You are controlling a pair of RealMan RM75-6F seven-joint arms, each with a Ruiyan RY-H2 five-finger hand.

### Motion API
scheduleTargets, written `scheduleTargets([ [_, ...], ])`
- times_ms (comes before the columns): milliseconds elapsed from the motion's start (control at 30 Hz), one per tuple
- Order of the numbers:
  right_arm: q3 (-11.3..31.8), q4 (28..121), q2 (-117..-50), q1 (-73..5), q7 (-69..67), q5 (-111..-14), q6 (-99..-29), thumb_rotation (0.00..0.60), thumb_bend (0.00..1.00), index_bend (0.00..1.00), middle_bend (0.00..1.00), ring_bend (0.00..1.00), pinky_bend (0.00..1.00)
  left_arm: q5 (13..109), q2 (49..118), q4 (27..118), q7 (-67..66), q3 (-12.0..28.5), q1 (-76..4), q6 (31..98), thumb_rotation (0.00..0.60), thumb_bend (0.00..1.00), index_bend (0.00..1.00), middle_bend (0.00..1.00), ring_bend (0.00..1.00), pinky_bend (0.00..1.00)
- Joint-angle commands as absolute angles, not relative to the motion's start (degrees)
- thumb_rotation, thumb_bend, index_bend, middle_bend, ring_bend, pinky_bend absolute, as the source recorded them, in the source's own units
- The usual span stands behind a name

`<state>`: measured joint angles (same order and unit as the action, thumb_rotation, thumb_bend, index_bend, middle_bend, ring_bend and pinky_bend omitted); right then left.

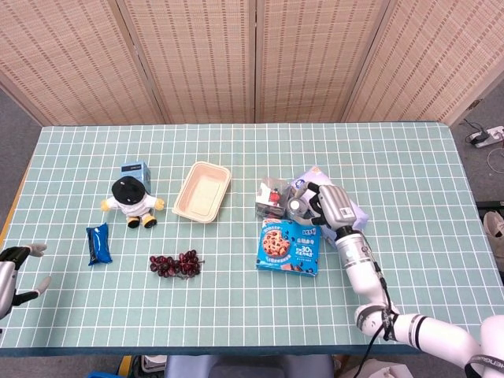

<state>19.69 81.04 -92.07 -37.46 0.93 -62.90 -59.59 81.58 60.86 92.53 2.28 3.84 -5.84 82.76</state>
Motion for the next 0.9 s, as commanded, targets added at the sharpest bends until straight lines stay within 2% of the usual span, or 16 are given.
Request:
scheduleTargets([
  [33,19.8,80.8,-92.3,-37.7,1.1,-62.4,-59.5,0.6,0.04,0.46,1.0,1.0,1.0,81.5,60.8,92.6,2.4,3.9,-5.8,82.7,0.6,0.26,0.38,0.39,0.3,0.45],
  [900,21.0,82.1,-92.4,-40.0,3.3,-57.6,-57.5,0.6,0.17,0.58,1.0,1.0,1.0,81.3,59.7,93.2,3.9,3.8,-5.7,82.3,0.6,0.26,0.38,0.39,0.3,0.45],
])
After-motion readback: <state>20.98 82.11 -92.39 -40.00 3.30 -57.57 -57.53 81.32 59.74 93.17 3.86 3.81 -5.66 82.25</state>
